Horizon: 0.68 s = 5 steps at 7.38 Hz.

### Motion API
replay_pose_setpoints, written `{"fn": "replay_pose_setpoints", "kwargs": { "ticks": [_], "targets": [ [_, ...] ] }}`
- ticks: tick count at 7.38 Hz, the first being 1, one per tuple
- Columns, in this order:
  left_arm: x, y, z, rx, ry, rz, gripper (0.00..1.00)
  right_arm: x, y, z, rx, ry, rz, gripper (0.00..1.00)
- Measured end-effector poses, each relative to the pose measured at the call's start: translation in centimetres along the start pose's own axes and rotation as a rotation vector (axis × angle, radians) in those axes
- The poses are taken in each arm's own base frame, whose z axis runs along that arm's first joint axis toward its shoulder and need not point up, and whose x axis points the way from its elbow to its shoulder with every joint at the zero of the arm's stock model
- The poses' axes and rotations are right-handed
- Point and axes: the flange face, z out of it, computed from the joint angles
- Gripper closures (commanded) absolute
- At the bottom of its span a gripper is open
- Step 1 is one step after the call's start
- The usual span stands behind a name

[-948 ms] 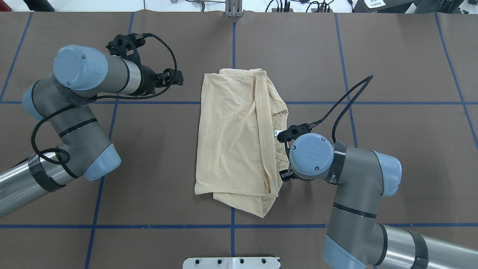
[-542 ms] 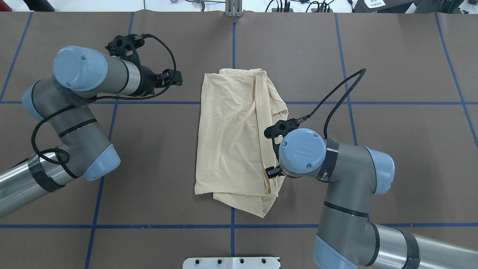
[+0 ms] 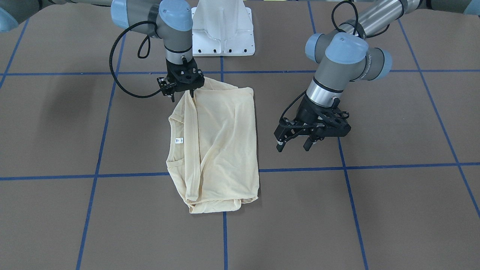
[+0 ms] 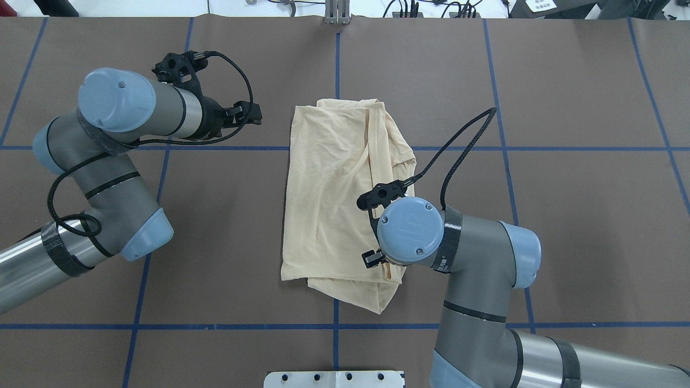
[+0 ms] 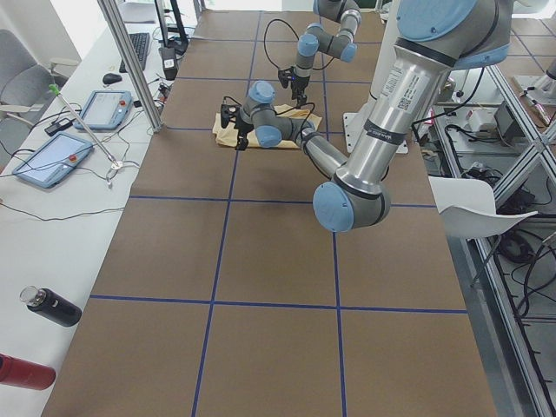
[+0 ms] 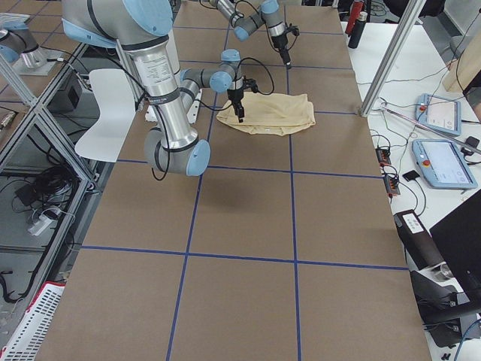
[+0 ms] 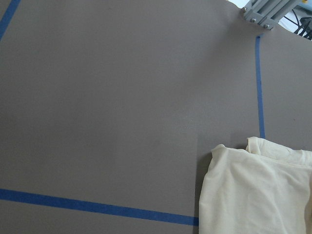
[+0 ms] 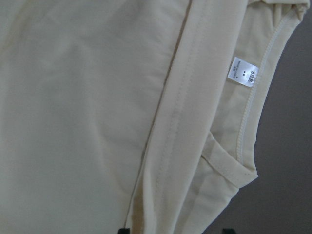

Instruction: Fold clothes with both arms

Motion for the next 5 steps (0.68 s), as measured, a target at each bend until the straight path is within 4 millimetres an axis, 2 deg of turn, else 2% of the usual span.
{"fn": "replay_pose_setpoints", "kwargs": {
  "ticks": [2, 5],
  "targets": [
    [0.0, 0.1, 0.0, -0.001, 0.001, -0.003, 0.00, -0.9, 0.7, 0.4, -0.006, -0.007, -0.015, 0.30],
    [0.1, 0.1, 0.0, -0.001, 0.003, -0.007, 0.00, -1.1, 1.1, 1.3, -0.022, 0.000, -0.021, 0.30]
  ]
}}
